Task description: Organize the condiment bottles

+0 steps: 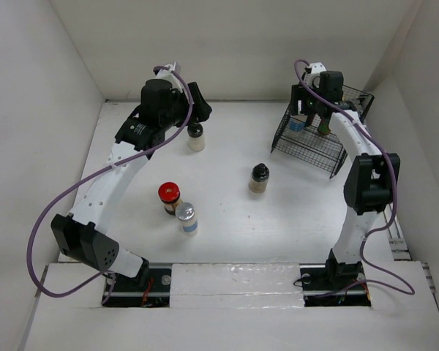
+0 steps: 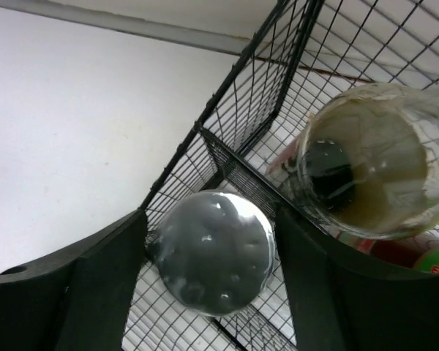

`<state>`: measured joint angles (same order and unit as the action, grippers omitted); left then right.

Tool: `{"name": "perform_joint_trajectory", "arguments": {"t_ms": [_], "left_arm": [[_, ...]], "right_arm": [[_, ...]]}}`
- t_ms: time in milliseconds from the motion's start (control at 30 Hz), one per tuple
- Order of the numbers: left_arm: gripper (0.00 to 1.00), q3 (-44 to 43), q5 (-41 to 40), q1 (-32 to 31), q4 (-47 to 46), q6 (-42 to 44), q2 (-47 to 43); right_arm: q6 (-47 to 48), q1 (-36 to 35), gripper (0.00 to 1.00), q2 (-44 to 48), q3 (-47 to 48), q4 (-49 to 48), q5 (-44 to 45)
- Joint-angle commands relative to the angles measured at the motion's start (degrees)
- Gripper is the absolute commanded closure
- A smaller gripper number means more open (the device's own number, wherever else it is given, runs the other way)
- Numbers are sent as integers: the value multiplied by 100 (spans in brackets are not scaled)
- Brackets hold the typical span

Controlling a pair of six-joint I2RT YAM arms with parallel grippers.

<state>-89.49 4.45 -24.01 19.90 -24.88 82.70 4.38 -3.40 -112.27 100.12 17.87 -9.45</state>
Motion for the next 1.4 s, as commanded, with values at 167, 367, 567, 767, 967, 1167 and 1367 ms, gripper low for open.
{"name": "perform_joint_trajectory", "arguments": {"t_ms": [167, 367, 567, 767, 967, 1167, 1367], "left_arm": [[26, -77, 3, 10, -206, -8, -34], [26, -349, -189, 10, -136, 123, 19], [44, -604, -366, 10, -13, 238, 71], [71, -718, -435, 10, -13, 299, 177], [54, -1245, -822, 63, 189, 361, 388], [21, -1588, -1174, 423, 304, 361, 616], [19, -1765, -1008, 423, 374, 309, 730]], "right_arm": [[-113, 32, 13, 599, 52, -521, -30], [-113, -231, 30, 1417, -176, -538, 22], [-35, -1431, 100, 2867, -1607, -671, -344], [431, -3367, 25, 3659, -2857, -646, -1049], [950, -4809, 1, 2984, -2629, 6, -1261], [872, -5697, 1, 2491, -2681, -580, -742], [871, -6023, 1, 1709, -2471, -785, -715]]}}
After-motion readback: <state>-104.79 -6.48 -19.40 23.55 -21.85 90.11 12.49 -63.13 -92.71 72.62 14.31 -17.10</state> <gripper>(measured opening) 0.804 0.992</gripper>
